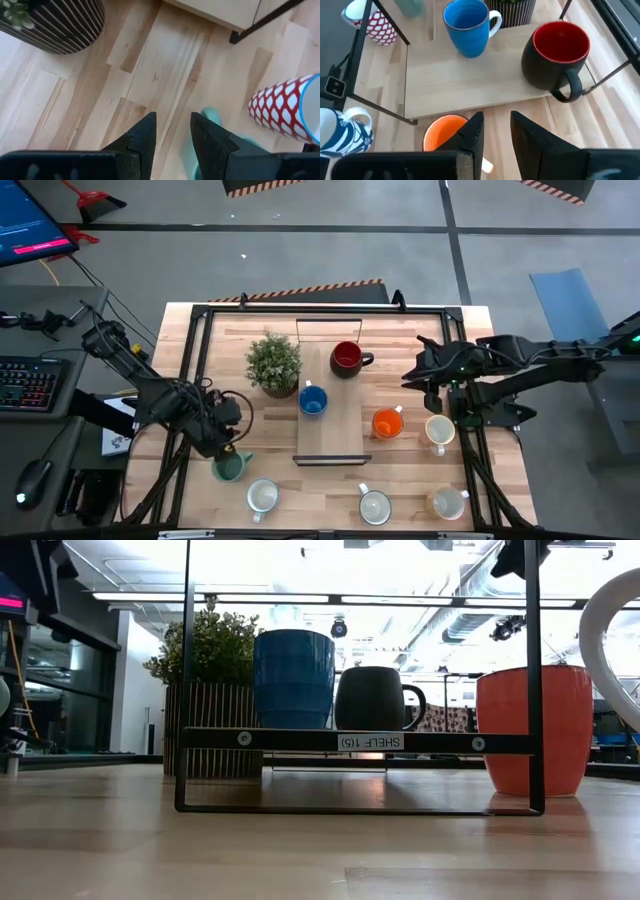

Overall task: Place coffee mugs
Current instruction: Put the orange mug on the shelf

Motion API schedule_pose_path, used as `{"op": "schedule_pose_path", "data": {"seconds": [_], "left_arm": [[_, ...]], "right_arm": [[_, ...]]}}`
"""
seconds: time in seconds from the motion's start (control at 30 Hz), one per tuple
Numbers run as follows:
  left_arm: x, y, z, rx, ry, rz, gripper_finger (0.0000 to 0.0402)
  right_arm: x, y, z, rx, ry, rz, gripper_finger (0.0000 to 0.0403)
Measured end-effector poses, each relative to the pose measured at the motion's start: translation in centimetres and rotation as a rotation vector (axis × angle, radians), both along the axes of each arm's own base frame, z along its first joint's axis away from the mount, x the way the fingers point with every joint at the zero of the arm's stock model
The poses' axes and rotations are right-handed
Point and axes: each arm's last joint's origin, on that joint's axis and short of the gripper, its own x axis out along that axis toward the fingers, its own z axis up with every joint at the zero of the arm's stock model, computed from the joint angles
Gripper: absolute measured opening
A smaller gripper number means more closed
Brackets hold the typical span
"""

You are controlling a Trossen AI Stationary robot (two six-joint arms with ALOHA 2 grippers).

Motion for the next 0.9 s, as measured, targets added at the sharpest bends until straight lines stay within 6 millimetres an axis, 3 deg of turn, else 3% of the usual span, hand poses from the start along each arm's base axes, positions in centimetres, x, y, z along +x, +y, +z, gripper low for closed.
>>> {"op": "schedule_pose_path", "data": {"seconds": [0.2,0.33,0.73,0.9], "left_arm": [[0.1,0.1,0.0,-0.004,-0.005,0.009,0.011],[0.1,0.1,0.0,-0.004,-0.005,0.009,0.011],[0.2,0.1,0.0,-0.026,-0.006,0.046,0.011],[0.1,0.1,0.0,-0.022,-0.005,0.038,0.011]], "right_arm": [[0.4,0.1,-0.9,0.1,0.079,-0.08,0.0076],[1.2,0.5,-2.0,0.162,0.197,-0.031,0.0084],[4.4,0.9,-4.4,0.157,0.345,-0.018,0.0207],[5.1,0.9,-4.8,0.186,0.354,-0.057,0.023]]}}
